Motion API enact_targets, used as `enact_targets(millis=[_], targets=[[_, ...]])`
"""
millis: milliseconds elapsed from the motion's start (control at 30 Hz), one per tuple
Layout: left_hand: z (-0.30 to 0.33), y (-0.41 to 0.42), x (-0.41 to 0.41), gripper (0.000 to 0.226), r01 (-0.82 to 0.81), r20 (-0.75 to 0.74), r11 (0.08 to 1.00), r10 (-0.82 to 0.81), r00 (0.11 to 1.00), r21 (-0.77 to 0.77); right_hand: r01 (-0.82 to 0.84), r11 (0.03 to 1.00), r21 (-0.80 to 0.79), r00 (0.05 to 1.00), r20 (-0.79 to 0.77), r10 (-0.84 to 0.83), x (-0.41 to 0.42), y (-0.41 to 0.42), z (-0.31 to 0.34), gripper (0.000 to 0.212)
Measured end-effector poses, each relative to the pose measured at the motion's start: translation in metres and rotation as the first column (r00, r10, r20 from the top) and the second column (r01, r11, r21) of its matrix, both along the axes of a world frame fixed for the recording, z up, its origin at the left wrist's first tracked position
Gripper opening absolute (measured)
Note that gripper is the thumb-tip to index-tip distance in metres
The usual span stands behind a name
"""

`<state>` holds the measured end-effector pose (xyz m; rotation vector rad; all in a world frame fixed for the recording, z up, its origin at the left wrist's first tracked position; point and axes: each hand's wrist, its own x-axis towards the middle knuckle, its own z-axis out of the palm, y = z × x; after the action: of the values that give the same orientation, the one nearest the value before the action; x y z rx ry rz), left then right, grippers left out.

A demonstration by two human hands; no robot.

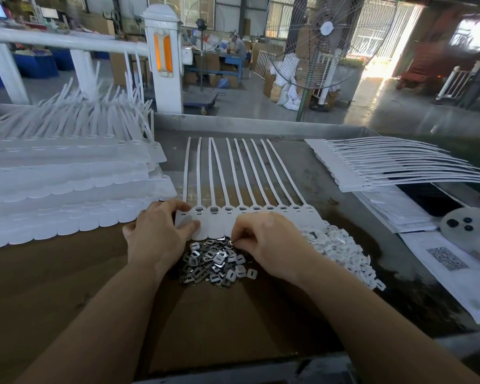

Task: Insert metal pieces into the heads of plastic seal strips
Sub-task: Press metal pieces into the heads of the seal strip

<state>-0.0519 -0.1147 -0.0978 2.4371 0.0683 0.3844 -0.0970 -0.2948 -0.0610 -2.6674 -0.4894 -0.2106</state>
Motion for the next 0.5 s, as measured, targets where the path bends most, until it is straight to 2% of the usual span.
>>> enact_targets(millis=[300, 500], targets=[[0.002, 0.0, 0.0, 0.029, 0.005, -0.011, 1.0, -0.005, 1.0, -0.023, 0.064, 0.99, 0.123, 0.997, 0.03, -0.068, 0.007, -0.016, 0.002, 0.009], [0.001, 0.001, -0.001, 0.029, 0.013, 0.003, 0.998, -0.013, 1.0, -0.056, 0.207, 0.964, 0.165, 0.977, 0.019, -0.213, 0.017, -0.037, 0.003, 0.011]])
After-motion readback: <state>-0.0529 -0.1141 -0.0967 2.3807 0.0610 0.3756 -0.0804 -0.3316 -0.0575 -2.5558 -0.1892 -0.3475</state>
